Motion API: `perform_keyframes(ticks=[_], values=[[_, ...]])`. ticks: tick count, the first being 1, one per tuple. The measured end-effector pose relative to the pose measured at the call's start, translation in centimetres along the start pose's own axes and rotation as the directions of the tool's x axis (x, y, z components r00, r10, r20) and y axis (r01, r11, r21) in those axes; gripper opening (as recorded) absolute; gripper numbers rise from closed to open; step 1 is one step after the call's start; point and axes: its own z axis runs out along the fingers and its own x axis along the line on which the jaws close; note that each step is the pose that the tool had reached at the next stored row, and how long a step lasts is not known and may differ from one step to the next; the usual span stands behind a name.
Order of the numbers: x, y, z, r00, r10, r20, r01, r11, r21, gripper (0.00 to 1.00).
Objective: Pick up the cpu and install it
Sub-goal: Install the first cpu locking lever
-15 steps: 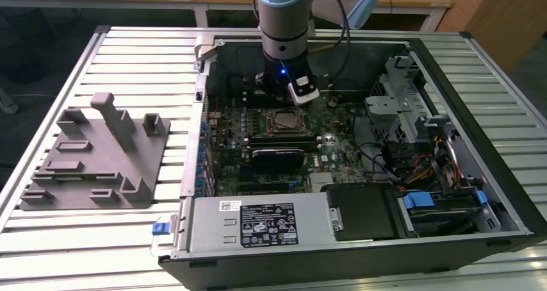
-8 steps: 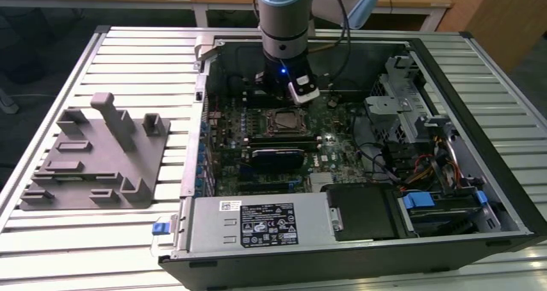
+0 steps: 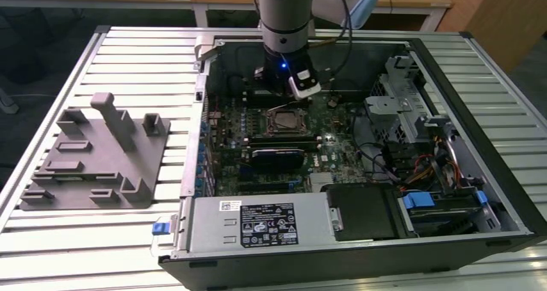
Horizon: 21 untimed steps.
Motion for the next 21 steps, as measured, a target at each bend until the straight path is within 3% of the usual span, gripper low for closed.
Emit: perform_keyframes(ticks=[6,10,21], values=[[-0.07,0.19,-0.96,1.0,0.0,0.0,0.0,1.0,0.0002,0.11],[-0.08,0.19,-0.99,1.0,0.0,0.0,0.0,1.0,0.0,0.11],[-0.03,-0.36,0.21,1.0,0.003,0.0039,-0.003,1.0,-0.0005,0.11]])
